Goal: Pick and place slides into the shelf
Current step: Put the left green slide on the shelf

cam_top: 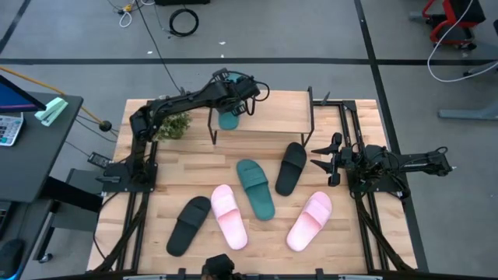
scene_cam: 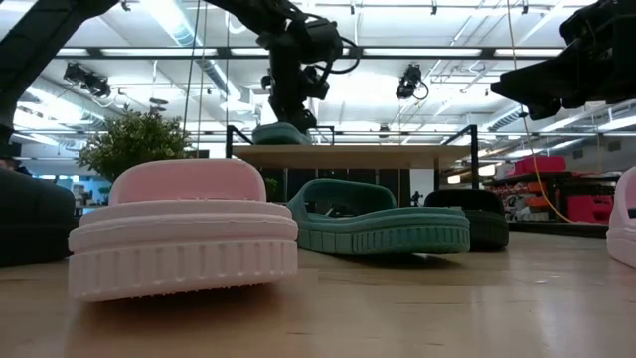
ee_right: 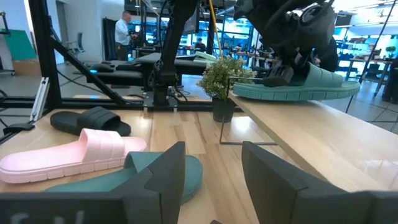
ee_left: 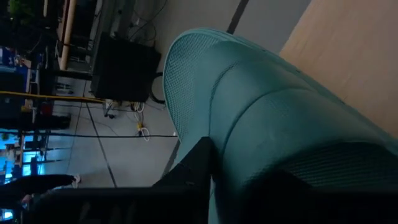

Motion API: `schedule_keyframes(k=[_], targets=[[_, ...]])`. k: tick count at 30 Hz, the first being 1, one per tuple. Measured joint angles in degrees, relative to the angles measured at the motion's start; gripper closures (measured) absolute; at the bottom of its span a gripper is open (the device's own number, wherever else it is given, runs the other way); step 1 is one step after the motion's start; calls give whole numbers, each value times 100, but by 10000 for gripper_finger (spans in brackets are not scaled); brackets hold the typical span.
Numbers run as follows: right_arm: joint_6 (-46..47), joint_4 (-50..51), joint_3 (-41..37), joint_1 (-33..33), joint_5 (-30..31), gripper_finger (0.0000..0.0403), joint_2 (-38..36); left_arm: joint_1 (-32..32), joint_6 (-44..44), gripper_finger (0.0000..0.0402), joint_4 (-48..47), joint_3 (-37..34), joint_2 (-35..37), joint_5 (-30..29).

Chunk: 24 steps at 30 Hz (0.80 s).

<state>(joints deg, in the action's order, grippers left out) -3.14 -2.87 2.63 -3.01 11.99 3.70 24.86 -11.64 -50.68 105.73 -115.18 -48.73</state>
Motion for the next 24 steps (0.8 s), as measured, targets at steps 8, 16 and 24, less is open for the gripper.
schedule_keyframes(k=[8,16,24], targets=[[0,0,0,0,-2,238,0,-6,-11,303,0,0,0,13],[0,2,-2,0,0,238,0,-200,-574,296,-22,0,0,-105],[0,2,0,0,0,238,0,-371,-597,285,-19,2,9,-449]])
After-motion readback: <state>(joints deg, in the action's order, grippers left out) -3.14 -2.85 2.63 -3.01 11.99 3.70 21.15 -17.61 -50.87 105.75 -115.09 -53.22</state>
